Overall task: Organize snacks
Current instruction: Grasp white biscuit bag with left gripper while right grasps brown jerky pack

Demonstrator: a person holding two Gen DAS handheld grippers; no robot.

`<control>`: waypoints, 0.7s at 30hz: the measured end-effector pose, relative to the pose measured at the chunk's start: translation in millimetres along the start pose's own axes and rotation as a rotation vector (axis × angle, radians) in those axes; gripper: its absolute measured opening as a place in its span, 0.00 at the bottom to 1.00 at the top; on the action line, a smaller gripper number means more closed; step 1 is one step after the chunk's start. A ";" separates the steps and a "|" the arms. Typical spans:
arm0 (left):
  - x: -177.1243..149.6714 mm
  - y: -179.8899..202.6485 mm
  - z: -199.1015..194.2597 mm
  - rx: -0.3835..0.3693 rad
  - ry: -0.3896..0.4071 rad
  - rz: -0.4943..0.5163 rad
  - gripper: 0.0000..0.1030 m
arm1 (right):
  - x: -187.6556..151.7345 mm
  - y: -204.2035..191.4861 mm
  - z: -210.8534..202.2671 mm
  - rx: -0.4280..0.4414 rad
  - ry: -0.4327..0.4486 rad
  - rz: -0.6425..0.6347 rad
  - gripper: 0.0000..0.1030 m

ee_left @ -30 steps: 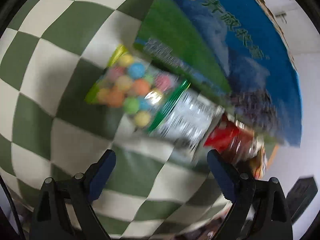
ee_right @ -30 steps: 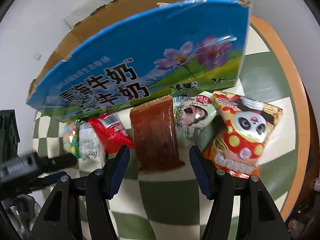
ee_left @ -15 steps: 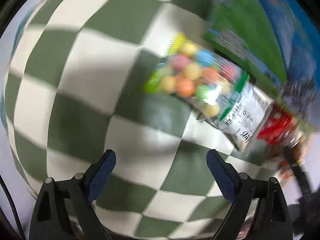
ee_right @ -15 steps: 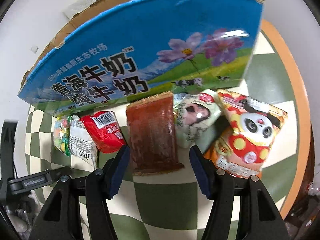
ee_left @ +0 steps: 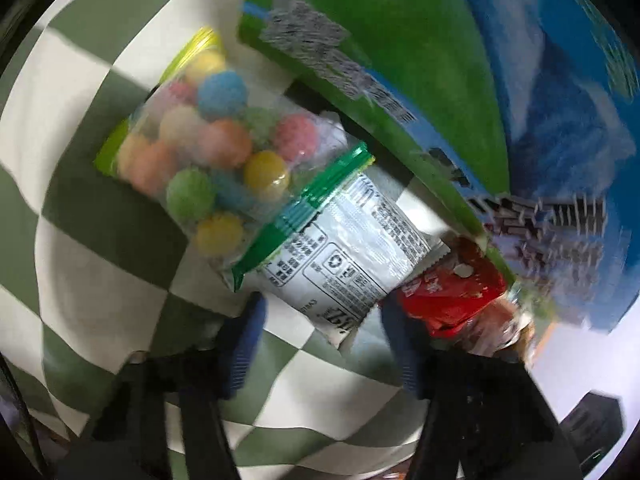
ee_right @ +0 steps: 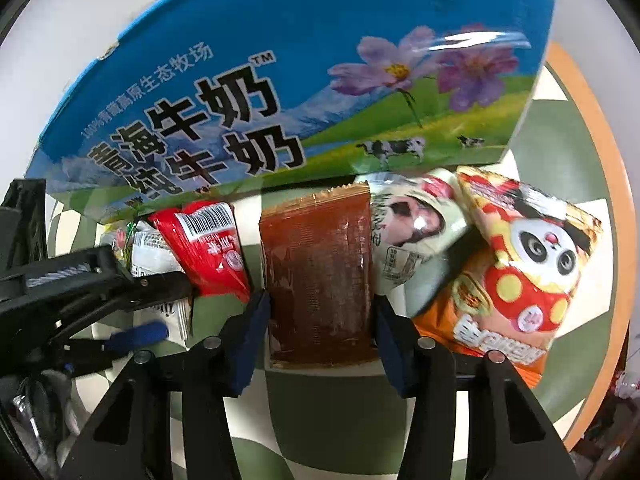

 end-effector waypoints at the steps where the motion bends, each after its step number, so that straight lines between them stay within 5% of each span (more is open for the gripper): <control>1: 3.1 0.8 0.1 0.021 0.000 0.025 0.36 | -4.8 4.0 0.8 0.001 -0.002 0.002 0.52; 10: -20.2 -58.7 -24.0 0.116 -0.030 0.074 0.30 | -16.0 18.1 -19.3 0.076 -0.011 0.035 0.52; 13: -24.4 -53.1 -44.1 0.089 -0.012 0.078 0.39 | -12.3 18.1 -26.1 0.097 -0.001 0.046 0.52; 17: -15.3 -16.3 -56.8 0.097 0.080 0.153 0.69 | -2.1 13.5 -27.5 0.098 0.006 0.039 0.64; 21: 14.6 11.6 -24.8 0.156 0.025 0.200 0.70 | 9.2 2.7 -8.4 0.038 -0.045 -0.002 0.66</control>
Point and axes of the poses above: each gripper's, at about its wrist camera, not at the fingertips, and z roughly the way its jaws point, y to its right, x to its top, the point moved 5 cm from there along z, roughly the way its jaws point
